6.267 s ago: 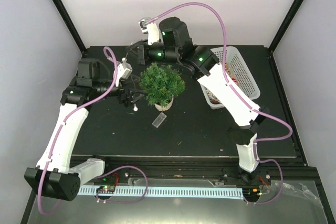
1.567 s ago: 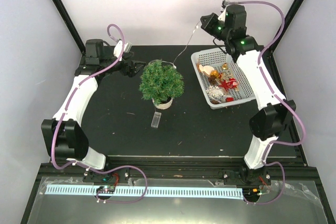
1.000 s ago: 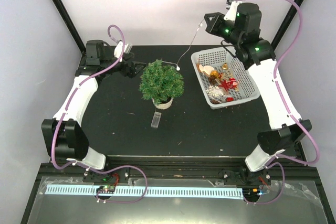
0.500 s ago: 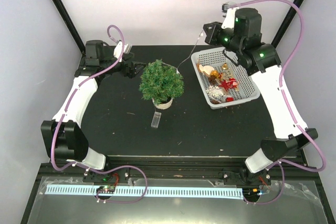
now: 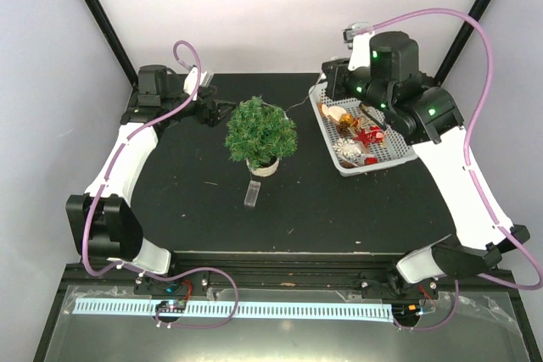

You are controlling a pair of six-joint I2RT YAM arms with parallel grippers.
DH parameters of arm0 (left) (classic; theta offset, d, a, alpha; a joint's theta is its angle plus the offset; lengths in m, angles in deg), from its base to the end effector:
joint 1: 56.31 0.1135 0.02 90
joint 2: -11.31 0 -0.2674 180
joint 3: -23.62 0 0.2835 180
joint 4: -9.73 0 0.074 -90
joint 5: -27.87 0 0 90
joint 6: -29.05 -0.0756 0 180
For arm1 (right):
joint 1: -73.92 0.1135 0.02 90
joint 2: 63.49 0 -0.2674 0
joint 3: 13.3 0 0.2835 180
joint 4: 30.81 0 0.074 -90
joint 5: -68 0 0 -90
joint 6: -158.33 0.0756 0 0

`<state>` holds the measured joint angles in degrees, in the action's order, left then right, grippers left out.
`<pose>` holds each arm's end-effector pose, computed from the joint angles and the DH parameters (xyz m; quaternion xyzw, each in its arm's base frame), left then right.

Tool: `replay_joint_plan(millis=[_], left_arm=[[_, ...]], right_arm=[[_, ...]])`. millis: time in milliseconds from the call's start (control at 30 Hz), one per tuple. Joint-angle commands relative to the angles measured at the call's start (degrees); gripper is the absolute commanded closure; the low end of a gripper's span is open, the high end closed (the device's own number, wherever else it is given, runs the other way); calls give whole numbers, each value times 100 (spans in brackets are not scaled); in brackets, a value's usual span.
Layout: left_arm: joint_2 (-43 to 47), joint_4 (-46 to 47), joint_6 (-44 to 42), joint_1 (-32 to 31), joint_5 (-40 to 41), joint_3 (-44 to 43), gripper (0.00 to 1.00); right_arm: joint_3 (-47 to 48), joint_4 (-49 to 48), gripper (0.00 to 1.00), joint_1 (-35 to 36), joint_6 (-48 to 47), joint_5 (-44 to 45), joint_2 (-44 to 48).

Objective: Decorate the small christmas tree

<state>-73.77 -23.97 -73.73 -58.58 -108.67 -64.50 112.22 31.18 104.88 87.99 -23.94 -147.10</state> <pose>0.3861 -0.0702 0.3307 0.2984 0.7657 -0.3002 0.4843 0.2917 0.1780 0.5173 -0.0903 0.8145 0.2575 0.5120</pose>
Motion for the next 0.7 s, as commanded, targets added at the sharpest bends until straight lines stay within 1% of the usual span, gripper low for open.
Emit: replay_joint_plan(millis=[0,433,667], left_arm=[[127,-130,7,25,-36,-185,2],[136,-218,-32,27,154,-223,2],[156,-230,-41,33,292,-222,2]], right_arm=[[12,452,99,478,-355,657,144],[-120,1102,99,1573,-589,1646,498],[121,1552,99,2377,-708,2140,312]])
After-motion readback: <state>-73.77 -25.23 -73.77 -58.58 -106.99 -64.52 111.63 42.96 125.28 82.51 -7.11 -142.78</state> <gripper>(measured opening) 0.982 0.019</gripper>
